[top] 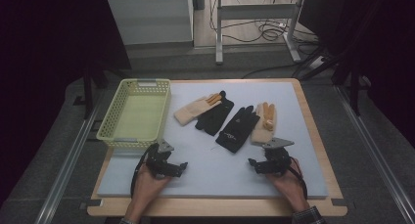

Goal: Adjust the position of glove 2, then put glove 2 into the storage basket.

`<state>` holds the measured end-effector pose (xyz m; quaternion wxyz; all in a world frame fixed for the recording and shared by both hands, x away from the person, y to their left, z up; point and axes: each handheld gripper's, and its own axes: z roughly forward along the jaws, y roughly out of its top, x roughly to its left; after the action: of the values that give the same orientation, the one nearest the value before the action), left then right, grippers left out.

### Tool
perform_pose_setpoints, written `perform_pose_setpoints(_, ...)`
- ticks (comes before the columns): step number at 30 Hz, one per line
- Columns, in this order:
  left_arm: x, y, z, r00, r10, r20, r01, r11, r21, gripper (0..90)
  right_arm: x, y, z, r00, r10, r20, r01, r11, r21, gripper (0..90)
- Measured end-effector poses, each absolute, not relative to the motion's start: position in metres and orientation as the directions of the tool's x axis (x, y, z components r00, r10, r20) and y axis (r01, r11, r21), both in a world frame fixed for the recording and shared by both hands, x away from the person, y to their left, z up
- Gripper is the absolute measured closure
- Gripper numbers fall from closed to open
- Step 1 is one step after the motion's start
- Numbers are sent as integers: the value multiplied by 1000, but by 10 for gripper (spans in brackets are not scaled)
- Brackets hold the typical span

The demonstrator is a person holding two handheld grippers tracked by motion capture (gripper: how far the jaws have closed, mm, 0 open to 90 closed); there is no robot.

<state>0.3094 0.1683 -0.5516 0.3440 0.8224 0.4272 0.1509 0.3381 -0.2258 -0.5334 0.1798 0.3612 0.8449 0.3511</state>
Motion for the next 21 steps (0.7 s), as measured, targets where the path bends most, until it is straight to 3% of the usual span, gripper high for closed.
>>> perform_pose_setpoints(21,309,168,-552,589,807,-45,598,-399,695,23,339,-225,-528,-683,730,-19,495,482,723,193)
